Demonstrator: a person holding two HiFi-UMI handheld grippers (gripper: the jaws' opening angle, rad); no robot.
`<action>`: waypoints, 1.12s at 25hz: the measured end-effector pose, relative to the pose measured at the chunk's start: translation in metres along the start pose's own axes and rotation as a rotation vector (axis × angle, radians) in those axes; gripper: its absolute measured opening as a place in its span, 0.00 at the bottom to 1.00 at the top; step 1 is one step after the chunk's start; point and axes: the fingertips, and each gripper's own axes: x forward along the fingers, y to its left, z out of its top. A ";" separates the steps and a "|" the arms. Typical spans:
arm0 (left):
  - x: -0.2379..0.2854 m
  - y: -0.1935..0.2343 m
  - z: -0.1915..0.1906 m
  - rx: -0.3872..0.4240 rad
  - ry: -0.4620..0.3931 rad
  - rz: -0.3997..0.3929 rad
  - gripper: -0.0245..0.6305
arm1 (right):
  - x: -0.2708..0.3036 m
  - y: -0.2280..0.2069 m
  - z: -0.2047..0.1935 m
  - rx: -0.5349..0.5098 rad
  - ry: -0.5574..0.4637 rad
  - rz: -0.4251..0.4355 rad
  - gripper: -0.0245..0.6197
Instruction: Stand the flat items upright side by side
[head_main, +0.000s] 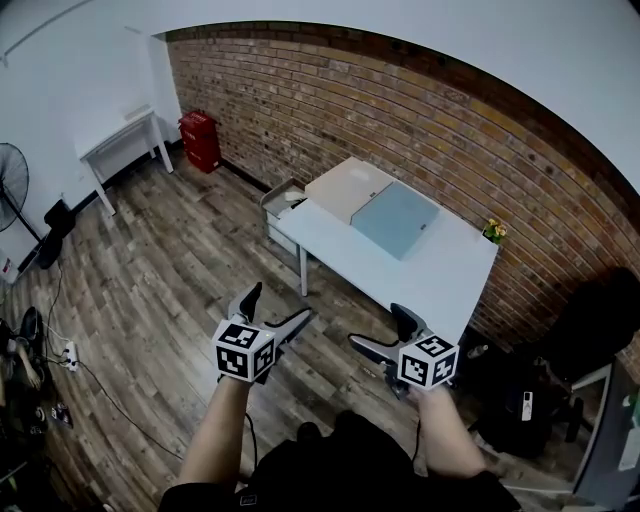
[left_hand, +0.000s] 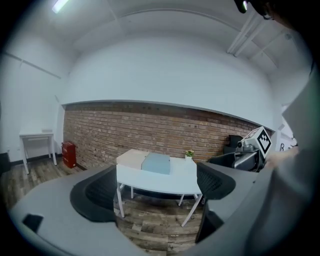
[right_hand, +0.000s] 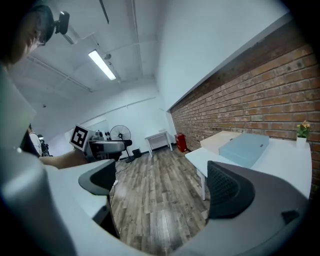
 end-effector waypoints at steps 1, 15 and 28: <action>0.006 0.005 -0.001 -0.004 0.009 -0.001 0.81 | 0.005 -0.005 0.001 0.007 0.002 -0.001 0.94; 0.165 0.079 0.035 -0.006 0.068 0.011 0.81 | 0.125 -0.146 0.060 0.078 0.003 0.063 0.93; 0.319 0.111 0.071 -0.018 0.110 -0.039 0.81 | 0.189 -0.275 0.105 0.130 0.045 0.048 0.90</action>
